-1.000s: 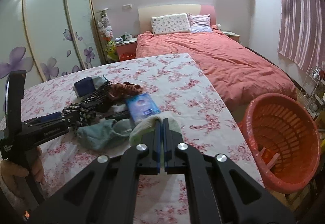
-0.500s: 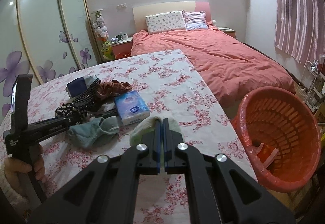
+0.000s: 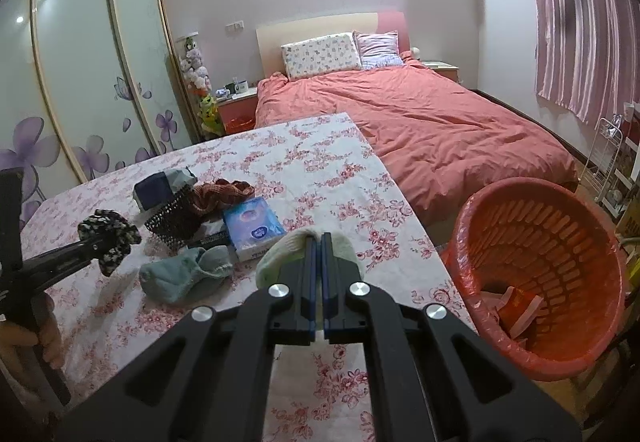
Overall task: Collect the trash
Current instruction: 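Close the left tool on the black floral cloth while the right tool holds the green cloth, then carry both cloths over the orange basket and open both tools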
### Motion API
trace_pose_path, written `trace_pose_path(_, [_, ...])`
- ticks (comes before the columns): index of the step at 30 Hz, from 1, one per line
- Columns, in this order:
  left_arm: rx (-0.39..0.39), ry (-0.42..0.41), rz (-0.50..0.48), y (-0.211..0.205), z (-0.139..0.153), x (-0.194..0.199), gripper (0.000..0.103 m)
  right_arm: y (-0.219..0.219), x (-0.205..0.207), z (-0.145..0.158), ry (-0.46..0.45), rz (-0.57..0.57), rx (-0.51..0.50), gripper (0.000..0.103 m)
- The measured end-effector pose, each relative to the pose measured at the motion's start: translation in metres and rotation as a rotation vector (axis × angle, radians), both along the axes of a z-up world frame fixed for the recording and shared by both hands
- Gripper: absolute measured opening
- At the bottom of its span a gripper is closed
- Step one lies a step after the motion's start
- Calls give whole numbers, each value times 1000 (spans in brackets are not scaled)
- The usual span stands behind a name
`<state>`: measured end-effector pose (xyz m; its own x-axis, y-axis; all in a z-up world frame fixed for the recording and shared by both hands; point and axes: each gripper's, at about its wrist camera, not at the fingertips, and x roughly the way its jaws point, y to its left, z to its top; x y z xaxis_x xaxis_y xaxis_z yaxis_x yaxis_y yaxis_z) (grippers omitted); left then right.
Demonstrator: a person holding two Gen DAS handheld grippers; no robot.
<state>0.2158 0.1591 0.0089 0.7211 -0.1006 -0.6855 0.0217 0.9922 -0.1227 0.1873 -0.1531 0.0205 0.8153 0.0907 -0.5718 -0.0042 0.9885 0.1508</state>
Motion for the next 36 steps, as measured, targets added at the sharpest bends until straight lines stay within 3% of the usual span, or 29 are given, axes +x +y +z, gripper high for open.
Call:
trace_pose_path(14, [-26,-98,-102,-51,45,-30,25,-35,-30,30,-85,-57,42,3])
trace_pose_path(26, [-66,-136,-325,-155,63,-31,25,-113,-55,48,-149,-225,60,3])
trace_pose_path(36, [-61,-118,-489,-247,51,-20,25,-181,-62,45,-160,-347,70,3])
